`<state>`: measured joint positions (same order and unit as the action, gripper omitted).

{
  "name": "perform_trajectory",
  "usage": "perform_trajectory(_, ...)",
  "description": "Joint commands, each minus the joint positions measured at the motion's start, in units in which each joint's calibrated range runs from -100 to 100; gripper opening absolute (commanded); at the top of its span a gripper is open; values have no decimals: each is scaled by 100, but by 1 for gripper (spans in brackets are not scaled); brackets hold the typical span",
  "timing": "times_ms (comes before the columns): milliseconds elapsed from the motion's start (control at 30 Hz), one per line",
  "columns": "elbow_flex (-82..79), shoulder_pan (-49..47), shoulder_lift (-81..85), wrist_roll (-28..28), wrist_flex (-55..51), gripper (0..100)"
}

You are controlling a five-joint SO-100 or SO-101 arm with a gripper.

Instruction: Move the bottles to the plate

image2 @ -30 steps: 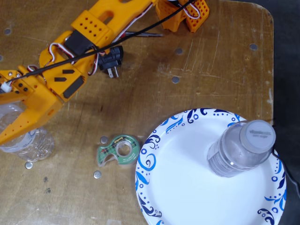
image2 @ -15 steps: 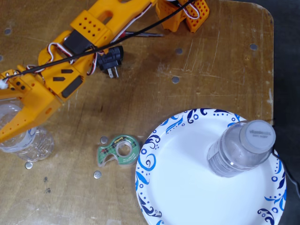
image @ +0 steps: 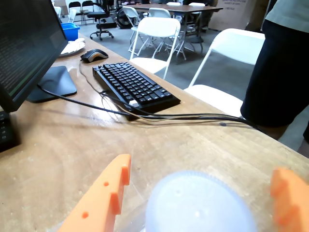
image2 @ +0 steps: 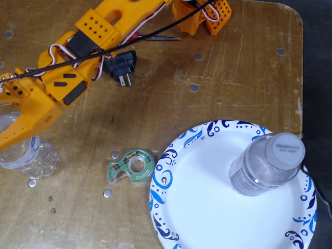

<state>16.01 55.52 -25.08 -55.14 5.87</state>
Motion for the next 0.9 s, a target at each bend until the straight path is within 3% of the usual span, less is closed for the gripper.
perform_trajectory(0,255,147,97,-20,74,25)
perform_trajectory(500,264,190,46,-25,83,12)
perform_trajectory(867,255,190,38,-31,5,11)
